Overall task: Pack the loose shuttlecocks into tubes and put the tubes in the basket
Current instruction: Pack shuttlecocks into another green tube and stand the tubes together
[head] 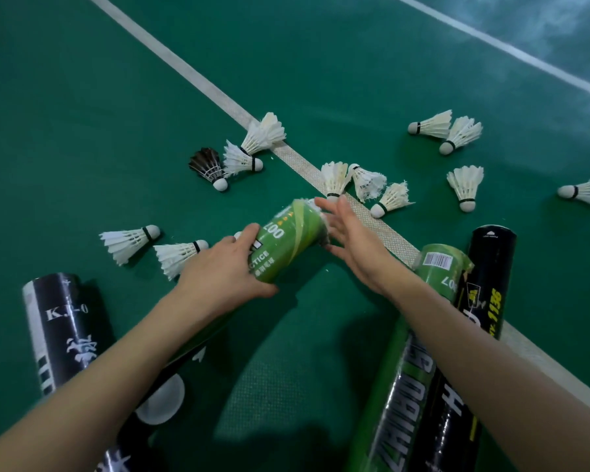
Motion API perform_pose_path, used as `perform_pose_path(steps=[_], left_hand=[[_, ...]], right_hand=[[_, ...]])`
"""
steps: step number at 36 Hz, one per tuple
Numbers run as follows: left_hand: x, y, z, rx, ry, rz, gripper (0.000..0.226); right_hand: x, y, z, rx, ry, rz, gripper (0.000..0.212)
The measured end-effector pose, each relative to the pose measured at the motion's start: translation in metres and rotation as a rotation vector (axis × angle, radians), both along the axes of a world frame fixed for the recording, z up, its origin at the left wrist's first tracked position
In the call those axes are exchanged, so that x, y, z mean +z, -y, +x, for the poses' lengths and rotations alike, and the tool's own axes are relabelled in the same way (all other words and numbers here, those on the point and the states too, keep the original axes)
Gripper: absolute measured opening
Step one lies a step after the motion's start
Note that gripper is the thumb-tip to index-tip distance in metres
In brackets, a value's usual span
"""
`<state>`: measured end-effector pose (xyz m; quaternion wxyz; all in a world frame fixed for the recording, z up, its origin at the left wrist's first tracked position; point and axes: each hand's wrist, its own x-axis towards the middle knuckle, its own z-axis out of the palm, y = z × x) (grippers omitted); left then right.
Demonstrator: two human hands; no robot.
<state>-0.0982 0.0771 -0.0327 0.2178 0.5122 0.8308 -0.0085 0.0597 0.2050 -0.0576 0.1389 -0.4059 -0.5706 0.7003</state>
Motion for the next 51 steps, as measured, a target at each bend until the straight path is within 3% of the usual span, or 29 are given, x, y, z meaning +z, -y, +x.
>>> perform_pose_path(steps=[3,7,12,15,22,30,37,42,51], left_hand=[[0.0,-0.003,-0.014,0.058,-0.027,0.008,0.098],[0.0,-0.002,-0.029,0.106,-0.044,-0.004,0.096],[-0.004,0.004,-0.038,0.142,-0.045,-0.02,0.094],[-0.007,0.007,-0.034,0.118,-0.038,-0.048,0.097],[-0.011,0.009,-0.016,0.001,0.013,-0.082,0.103],[-0.007,0.002,0.0,-0.091,0.059,-0.032,0.101],[-0.001,-0.003,0.013,-0.147,0.104,0.014,0.101],[0.003,-0.005,0.015,-0.141,0.139,0.04,0.1],[0.011,-0.001,0.01,-0.14,0.024,0.087,0.09]], right_hand=[[-0.01,-0.009,-0.013,-0.127,0.07,-0.045,0.043],[-0.022,-0.011,-0.029,-0.162,0.078,-0.198,0.044],[-0.023,-0.008,-0.039,-0.174,0.089,-0.209,0.049],[-0.022,-0.012,-0.037,-0.285,0.124,-0.105,0.034],[-0.011,-0.022,-0.005,-0.394,0.205,0.356,0.014],[0.011,-0.027,0.027,-0.144,0.115,0.383,0.026],[0.008,-0.013,0.03,-0.119,0.004,0.238,0.014],[0.003,-0.008,0.026,-0.116,0.01,0.175,0.053],[0.0,0.007,0.005,-0.02,-0.154,0.049,0.078]])
